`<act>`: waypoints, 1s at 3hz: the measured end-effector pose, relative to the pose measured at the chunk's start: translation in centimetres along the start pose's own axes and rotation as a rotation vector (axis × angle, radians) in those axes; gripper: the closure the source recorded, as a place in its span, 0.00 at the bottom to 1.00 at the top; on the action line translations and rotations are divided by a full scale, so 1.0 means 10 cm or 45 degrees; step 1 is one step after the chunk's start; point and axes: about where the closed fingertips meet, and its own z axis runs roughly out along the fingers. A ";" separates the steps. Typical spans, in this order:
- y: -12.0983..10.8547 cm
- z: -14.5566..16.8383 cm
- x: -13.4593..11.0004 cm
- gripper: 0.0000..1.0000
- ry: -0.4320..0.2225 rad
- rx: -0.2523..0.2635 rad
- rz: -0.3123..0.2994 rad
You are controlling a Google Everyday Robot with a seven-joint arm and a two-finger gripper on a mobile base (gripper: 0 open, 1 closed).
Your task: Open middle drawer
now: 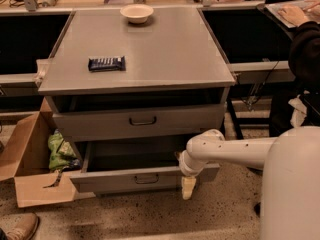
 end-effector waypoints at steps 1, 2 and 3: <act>0.21 0.06 -0.03 0.00 -0.045 -0.094 -0.028; 0.41 0.08 -0.04 0.16 -0.051 -0.191 -0.044; 0.51 0.02 -0.05 0.39 -0.038 -0.229 -0.053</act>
Offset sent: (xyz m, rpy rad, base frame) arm -0.0592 0.0009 -0.0151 0.0027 0.2198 0.1030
